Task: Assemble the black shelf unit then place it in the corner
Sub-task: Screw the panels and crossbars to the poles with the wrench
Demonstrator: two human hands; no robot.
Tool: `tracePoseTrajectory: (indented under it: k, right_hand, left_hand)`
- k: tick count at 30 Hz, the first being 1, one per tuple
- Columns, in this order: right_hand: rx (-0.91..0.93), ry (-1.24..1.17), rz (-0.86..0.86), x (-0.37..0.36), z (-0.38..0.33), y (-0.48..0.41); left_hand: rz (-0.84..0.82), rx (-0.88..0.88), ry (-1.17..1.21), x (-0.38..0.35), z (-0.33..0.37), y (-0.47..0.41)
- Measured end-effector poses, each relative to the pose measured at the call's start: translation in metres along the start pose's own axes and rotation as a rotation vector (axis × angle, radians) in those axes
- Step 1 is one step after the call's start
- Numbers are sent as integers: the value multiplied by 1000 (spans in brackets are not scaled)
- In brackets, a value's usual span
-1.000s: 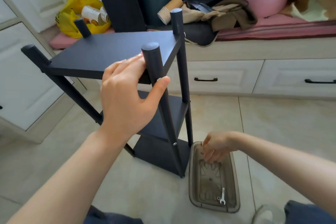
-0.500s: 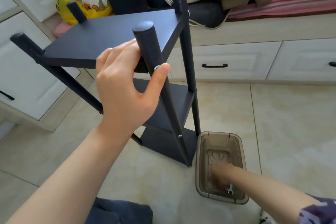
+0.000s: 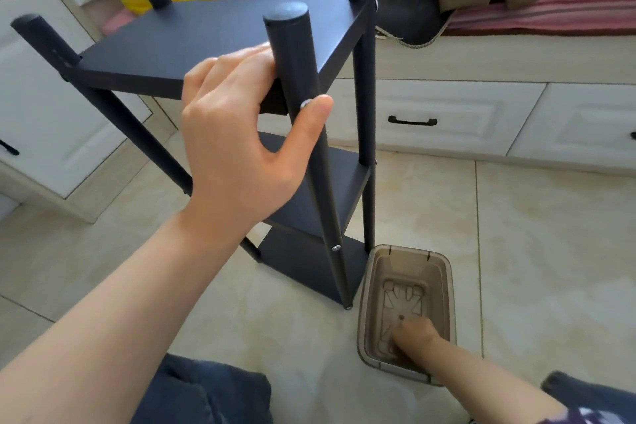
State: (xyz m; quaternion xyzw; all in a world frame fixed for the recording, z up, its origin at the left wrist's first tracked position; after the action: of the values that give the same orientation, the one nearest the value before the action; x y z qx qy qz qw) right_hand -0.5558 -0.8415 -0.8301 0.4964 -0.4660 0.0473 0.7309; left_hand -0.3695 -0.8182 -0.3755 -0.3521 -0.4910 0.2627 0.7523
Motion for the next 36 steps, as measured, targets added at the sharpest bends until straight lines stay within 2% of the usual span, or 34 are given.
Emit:
tracePoseTrajectory:
  k: [8,16,19,24,28,31,33,36]
  right_hand:
    - [-20,40,-54,3,6,-1]
    - [-86,-90,78,63,33,4]
    - [-110,-311,114,97,38,12]
    - [-186,-941,390,178,62,51]
    - [-149,-1421,809,244,66,101]
    - [-40,-1719,1080,283,58,135]
    - [65,-1822,1117,301,46,148]
    - [227,-1884,1031,314,18,150]
  left_hand:
    - [1,7,-8,-1,-1,-1]
    - [-1,17,-4,-1,-3,-4]
    - [-8,13,-18,0,-4,-5]
    - [-2,-6,-42,1,-4,-6]
    - [-13,-11,-60,1,-4,-9]
    - [-42,-5,-75,1,-4,-11]
    - [-85,9,-80,0,-4,-13]
    - [-134,39,-90,-2,-8,-17]
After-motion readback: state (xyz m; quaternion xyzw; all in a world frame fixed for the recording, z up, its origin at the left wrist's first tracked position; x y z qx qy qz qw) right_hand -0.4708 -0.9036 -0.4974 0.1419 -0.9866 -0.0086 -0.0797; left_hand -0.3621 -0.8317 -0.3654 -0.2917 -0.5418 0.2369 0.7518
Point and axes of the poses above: each hand's wrist, its own y-axis away from the middle knuckle, its own x-axis out of the back of the hand, z = x × y, the point moved 4 cm from there along -y, towards the middle knuckle, and after that the axes turned 1 degree about y, right-handed, at the moved point
